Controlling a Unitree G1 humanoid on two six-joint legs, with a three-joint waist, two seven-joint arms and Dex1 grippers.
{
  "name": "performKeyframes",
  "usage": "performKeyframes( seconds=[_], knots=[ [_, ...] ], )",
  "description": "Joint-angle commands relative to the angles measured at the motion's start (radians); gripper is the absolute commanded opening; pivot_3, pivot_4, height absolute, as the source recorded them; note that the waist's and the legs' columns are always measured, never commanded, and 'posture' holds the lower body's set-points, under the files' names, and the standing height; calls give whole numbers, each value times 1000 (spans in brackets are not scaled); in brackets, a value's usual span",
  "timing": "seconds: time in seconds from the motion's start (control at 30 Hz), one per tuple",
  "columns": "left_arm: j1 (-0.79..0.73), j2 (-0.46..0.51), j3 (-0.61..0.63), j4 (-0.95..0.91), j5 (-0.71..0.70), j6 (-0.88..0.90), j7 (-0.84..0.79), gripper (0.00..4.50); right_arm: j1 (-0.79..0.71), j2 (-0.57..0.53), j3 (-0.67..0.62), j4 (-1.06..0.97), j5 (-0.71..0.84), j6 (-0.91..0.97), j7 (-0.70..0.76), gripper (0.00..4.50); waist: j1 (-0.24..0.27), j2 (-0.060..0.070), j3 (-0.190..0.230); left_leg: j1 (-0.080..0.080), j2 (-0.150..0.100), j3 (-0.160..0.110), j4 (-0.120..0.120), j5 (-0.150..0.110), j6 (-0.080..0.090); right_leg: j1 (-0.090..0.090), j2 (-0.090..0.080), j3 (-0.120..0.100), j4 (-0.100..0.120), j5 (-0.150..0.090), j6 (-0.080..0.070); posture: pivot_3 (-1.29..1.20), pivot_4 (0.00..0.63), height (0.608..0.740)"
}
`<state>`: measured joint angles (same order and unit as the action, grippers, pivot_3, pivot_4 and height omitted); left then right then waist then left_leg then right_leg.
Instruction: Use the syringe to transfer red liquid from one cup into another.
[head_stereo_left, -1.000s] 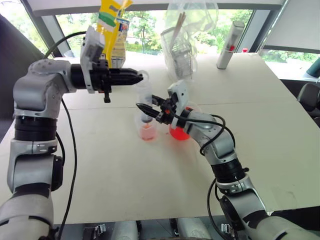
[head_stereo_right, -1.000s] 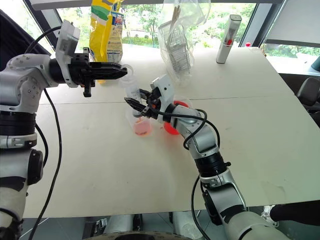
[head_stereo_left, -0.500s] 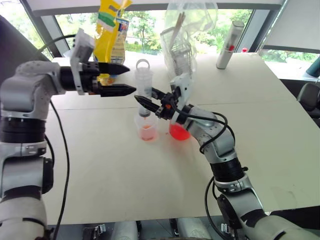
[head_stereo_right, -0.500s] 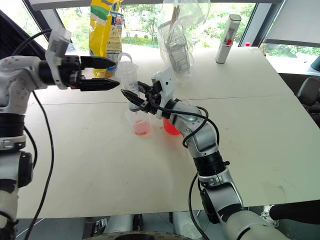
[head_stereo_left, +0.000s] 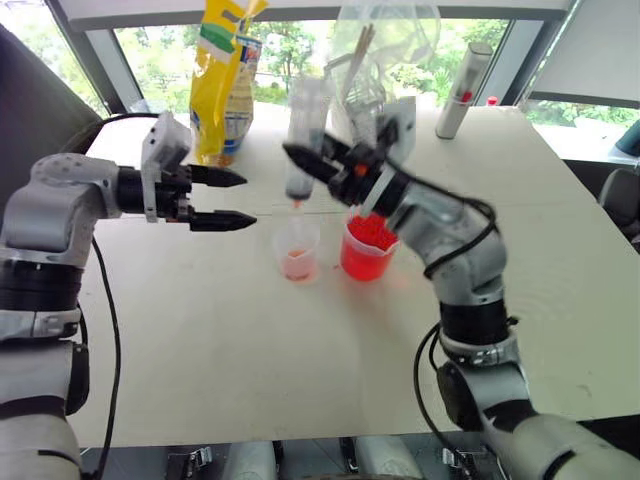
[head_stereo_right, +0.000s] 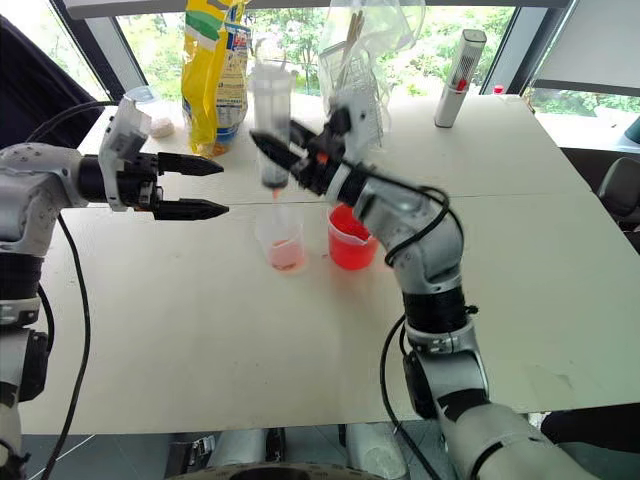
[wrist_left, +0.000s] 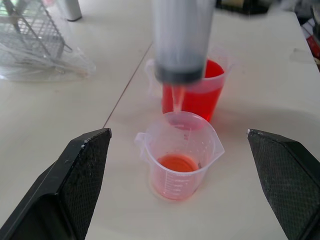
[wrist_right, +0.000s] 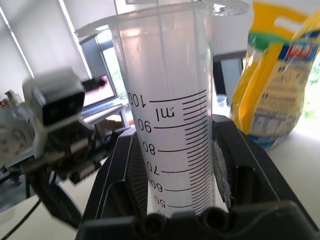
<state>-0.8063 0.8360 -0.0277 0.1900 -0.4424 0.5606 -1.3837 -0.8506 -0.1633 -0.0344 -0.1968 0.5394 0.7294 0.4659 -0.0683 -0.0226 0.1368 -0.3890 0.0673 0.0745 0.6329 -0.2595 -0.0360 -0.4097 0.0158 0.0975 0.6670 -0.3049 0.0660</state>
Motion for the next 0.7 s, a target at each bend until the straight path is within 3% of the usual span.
performKeyframes(
  seconds=[0.03, 0.2, 0.3, 0.4, 0.5, 0.7],
  knots=[
    [-12, -8, -9, -21, 8, -33, -19, 4466, -112, -83, -117, -60, 95, 166, -72, 1400, 0, 0, 0, 0, 0, 0, 0, 0, 0, 0, 0, 0, 0, 0, 0, 0, 150, 739],
    [-21, -29, -31, -22, 15, -61, -43, 4466, -267, -223, -294, -19, 230, 536, -193, 1400, 0, 0, 0, 0, 0, 1, -1, 0, 0, -1, -1, 1, -1, 0, 0, 0, 150, 739],
    [-26, -41, -36, -27, 15, -62, -50, 4466, -340, -288, -351, 57, 199, 742, -269, 1400, -1, 0, 0, -1, 0, 1, -1, 0, 0, -1, -2, 3, -2, 0, 0, 0, 150, 739],
    [-21, -51, -40, -42, 15, -63, -58, 4466, -364, -397, -303, 175, 128, 870, -311, 1400, -1, 0, 0, 0, 0, 1, -2, 0, 0, -1, -1, 3, -2, 0, 0, 0, 150, 739],
    [-17, -61, -41, -48, 17, -64, -55, 4466, -336, -520, -160, 315, 147, 885, -289, 1400, -1, 0, 0, -1, -1, 2, -2, 0, 1, -2, -1, 4, -3, 0, -1, 0, 150, 739],
    [-8, -69, -36, -73, 11, -57, -51, 4466, -257, -567, -35, 455, 160, 885, -270, 1400, -3, 1, 0, -1, -1, 3, -3, -1, 3, -3, 2, 7, -4, 0, 0, 0, 150, 739]
  ],
)
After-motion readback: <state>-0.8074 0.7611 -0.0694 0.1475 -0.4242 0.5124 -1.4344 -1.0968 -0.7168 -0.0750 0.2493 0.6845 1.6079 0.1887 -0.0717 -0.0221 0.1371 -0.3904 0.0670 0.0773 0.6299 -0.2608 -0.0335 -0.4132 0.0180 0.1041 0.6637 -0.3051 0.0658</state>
